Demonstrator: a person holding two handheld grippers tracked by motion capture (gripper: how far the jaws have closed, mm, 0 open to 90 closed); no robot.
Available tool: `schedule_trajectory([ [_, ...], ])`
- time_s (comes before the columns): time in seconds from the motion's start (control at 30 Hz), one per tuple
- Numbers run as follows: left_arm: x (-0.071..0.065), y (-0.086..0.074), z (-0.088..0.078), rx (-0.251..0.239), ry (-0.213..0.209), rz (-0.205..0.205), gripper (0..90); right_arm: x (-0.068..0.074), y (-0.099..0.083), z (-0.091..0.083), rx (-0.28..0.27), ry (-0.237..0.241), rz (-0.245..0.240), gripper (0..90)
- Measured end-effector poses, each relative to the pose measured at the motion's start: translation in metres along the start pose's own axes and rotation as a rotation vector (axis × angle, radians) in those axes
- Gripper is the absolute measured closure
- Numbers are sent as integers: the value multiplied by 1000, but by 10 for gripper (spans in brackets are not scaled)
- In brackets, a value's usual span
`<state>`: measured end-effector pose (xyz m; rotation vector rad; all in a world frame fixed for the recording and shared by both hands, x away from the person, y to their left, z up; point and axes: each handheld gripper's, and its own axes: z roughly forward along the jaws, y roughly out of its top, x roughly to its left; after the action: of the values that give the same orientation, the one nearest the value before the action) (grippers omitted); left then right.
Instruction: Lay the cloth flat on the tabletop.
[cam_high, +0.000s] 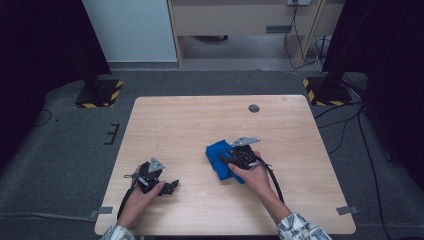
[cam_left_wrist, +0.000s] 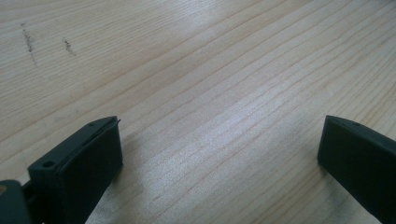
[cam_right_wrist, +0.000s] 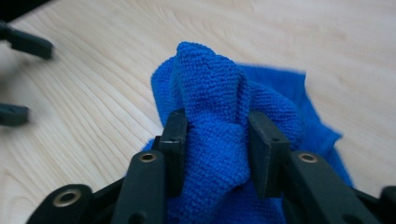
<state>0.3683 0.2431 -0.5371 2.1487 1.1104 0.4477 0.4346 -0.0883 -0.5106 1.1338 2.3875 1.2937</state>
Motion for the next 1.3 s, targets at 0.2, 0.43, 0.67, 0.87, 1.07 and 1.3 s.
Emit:
schedule_trajectory([
  [0.2, 0, 0, 0, 0, 0, 0, 0, -3, -7, 7, 23, -2, 20, 514],
  [0.43, 0, 0, 0, 0, 3, -3, 0, -3, -5, 4, 29, -23, 25, 264],
  [0.67, -1, 2, -1, 0, -3, 1, 37, 3, 4, -13, -21, -30, 2, 130],
  [0.87, -12, 9, -4, -24, 14, 35, 61, 3, 9, -32, -69, -27, -6, 134],
  [1.07, -33, 17, -4, -31, -3, 79, 102, -3, 6, -51, -92, -36, -39, 219],
  [1.3, -61, 27, 1, -64, -26, 130, 120, -9, -18, -64, -34, -41, -57, 449],
])
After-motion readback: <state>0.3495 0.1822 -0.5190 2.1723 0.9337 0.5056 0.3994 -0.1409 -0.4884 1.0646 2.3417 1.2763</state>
